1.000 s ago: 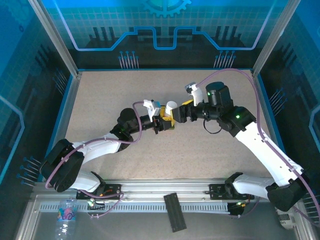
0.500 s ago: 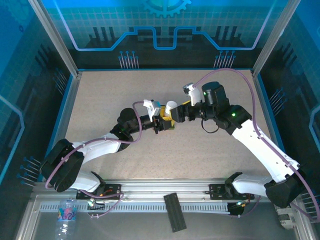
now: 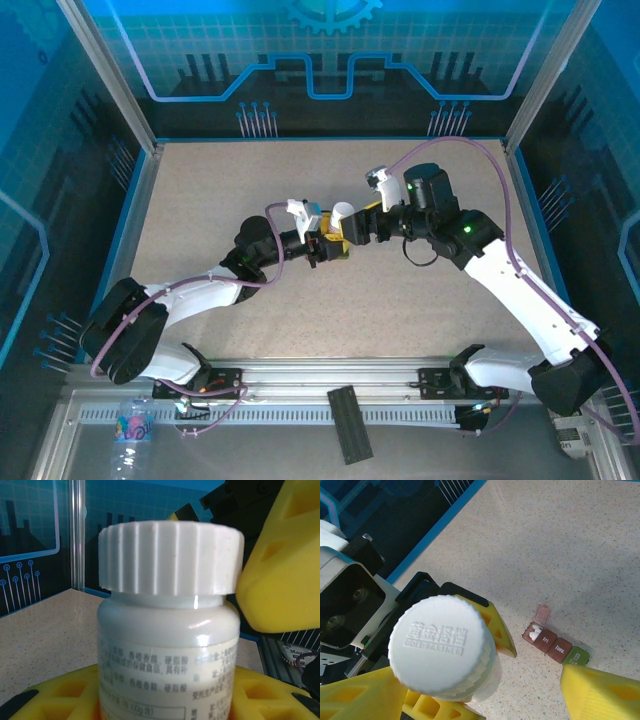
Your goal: Sort the pills into containers
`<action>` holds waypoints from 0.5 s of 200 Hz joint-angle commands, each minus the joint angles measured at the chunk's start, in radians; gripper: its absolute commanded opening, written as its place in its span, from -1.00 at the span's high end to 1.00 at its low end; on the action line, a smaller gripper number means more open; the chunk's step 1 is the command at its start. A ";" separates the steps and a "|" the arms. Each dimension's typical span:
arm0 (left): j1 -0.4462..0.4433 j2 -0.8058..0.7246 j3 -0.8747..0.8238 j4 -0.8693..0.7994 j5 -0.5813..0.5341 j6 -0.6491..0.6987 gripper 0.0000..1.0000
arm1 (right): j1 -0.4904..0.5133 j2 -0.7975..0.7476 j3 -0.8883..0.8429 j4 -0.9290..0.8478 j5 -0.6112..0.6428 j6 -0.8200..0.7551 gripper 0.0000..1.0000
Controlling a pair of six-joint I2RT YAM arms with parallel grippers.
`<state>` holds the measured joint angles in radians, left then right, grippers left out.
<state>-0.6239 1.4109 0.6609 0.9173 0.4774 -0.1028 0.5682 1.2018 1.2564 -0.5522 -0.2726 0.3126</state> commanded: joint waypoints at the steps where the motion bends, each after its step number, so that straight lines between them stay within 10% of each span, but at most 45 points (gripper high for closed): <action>1: -0.007 -0.006 0.016 0.015 0.024 0.018 1.00 | -0.006 -0.042 -0.001 0.022 -0.019 -0.012 -0.62; 100: -0.007 -0.006 0.020 0.011 0.024 0.016 1.00 | -0.021 -0.009 0.006 0.059 -0.022 0.007 -0.61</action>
<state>-0.6239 1.4109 0.6609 0.9173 0.4774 -0.1028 0.5598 1.1709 1.2560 -0.5236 -0.2737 0.3134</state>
